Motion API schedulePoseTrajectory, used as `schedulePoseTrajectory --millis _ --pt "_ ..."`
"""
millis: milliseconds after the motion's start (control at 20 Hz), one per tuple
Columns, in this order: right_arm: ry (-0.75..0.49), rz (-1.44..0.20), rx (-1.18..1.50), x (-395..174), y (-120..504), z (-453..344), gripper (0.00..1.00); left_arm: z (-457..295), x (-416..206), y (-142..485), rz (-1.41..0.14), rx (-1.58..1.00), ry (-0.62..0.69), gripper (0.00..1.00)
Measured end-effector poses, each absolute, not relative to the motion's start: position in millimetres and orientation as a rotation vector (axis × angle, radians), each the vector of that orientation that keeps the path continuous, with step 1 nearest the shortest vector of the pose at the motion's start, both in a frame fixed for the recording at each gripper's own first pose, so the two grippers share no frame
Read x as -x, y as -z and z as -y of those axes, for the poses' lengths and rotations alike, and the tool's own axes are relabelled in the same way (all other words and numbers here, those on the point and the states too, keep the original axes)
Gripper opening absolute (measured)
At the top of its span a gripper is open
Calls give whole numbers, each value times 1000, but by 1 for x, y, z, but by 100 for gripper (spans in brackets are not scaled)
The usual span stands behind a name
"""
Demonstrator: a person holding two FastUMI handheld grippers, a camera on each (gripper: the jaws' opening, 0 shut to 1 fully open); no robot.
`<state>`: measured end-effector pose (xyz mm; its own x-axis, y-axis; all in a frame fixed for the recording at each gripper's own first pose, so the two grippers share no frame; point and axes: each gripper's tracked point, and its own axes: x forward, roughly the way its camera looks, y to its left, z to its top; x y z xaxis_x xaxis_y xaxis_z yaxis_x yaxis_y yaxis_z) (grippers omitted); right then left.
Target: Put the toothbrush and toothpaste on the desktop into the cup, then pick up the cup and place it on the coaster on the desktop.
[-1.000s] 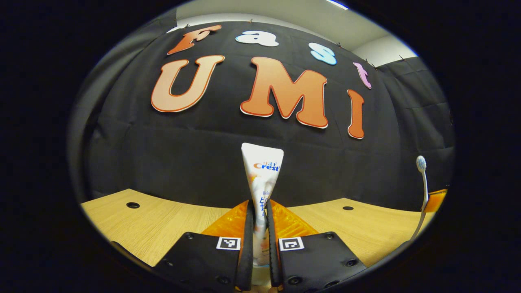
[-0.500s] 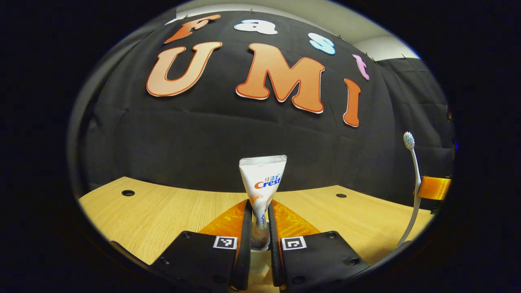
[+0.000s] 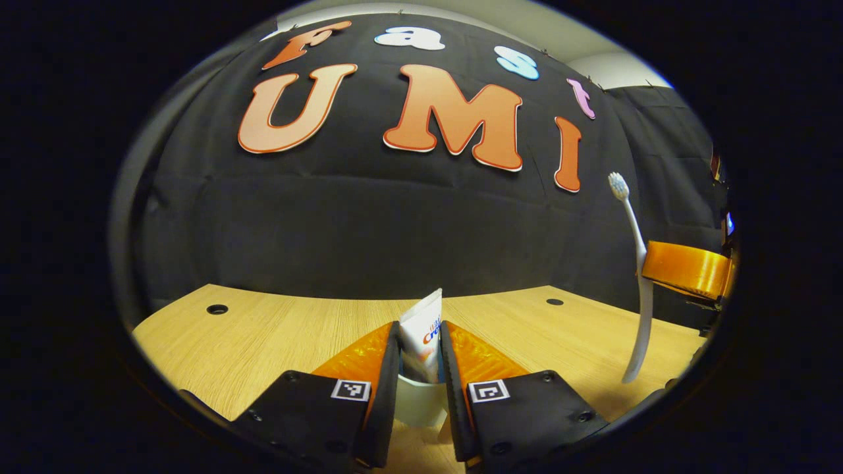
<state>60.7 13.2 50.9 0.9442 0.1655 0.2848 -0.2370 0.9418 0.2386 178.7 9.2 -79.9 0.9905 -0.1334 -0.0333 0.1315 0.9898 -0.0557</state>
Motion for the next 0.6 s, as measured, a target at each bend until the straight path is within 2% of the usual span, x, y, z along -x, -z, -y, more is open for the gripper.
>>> schedulePoseTrajectory --millis 50,150,300,350,400,500,600 --pt "-211 282 -280 -66 -56 -16 4 -10 -175 76 -32 53 133 40" --pt "-212 316 -295 -75 -67 -20 4 -12 -167 76 -26 61 133 47" --pt "-232 357 -325 -89 -75 -29 4 -16 -156 76 -31 79 121 72" --pt "-232 351 -325 -97 -73 -31 4 -19 -152 76 -33 81 116 75" --pt "-231 352 -325 -102 -71 -33 4 -22 -148 76 -35 83 110 83" --pt "-234 369 -328 -110 -73 -36 4 -27 -140 76 -43 81 97 94" --pt "-239 400 -339 -118 -78 -39 4 -32 -131 74 -40 87 86 96"
